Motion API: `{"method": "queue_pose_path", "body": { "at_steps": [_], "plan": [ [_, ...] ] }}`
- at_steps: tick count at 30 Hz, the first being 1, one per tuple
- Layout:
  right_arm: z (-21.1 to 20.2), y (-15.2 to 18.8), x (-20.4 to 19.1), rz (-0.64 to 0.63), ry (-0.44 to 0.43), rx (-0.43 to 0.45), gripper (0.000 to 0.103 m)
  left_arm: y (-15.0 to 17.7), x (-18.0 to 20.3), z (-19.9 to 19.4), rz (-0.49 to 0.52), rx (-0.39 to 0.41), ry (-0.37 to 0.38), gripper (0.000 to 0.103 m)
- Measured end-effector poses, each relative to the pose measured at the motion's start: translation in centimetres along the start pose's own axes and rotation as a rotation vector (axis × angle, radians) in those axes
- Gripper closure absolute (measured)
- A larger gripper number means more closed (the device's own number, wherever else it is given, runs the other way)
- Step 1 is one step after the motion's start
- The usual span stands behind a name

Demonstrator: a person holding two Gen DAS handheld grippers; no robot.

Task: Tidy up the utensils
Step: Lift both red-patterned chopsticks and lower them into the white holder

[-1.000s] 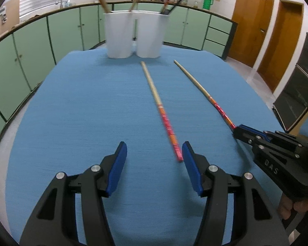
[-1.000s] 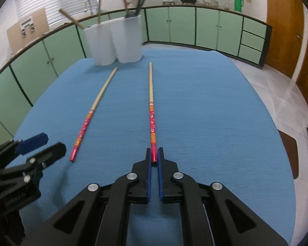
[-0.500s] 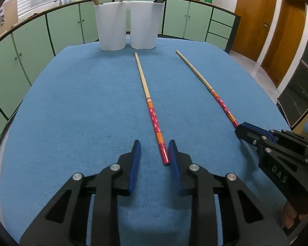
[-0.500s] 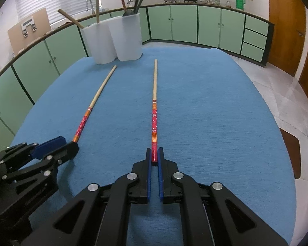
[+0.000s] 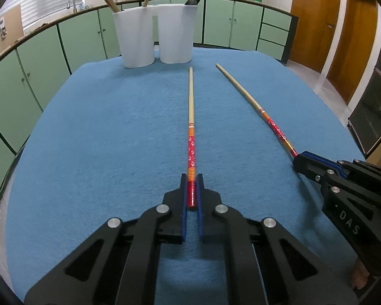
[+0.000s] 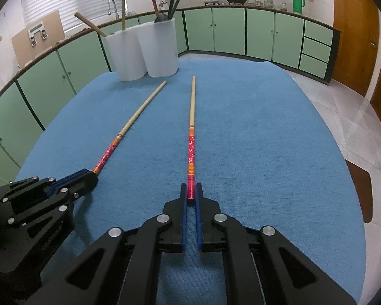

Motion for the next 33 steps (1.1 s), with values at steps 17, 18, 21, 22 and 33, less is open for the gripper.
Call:
{"method": "queue_pose_path", "body": {
  "at_steps": [17, 18, 21, 22, 33],
  "plan": [
    [-7.5, -6.2, 0.6, -0.012, -0.005, 0.189, 0.098, -5.7, -1.4, -10.1, 0.031, 0.225, -0.024, 0.098],
    [-8.2, -7.0, 0.6, -0.013, -0.014, 0.205, 0.098, -6.3, -1.5, -10.7, 0.028, 0.240, -0.018, 0.098],
    [-9.3, -8.5, 0.4, -0.017, -0.034, 0.227, 0.098, -8.0, -1.9, -12.2, 0.017, 0.280, 0.001, 0.098],
    [-9.7, -9.2, 0.3, -0.020, -0.042, 0.237, 0.098, -8.5, -2.0, -12.7, 0.015, 0.293, 0.006, 0.098],
    [-12.3, -15.6, -1.1, -0.029, -0.156, 0.259, 0.098, -13.5, -2.2, -15.3, 0.019, 0.376, 0.075, 0.098]
  ]
}}
Point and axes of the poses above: each gripper's, at about its wrist camera, not at the fingertips, and z roughly the way its jaws point, x to its right, y to its underside, the point moved 6 cm from there along z, roughly the way its jaws point, and after that the axes turned 3 degrees about y, right-handed, at the moved point
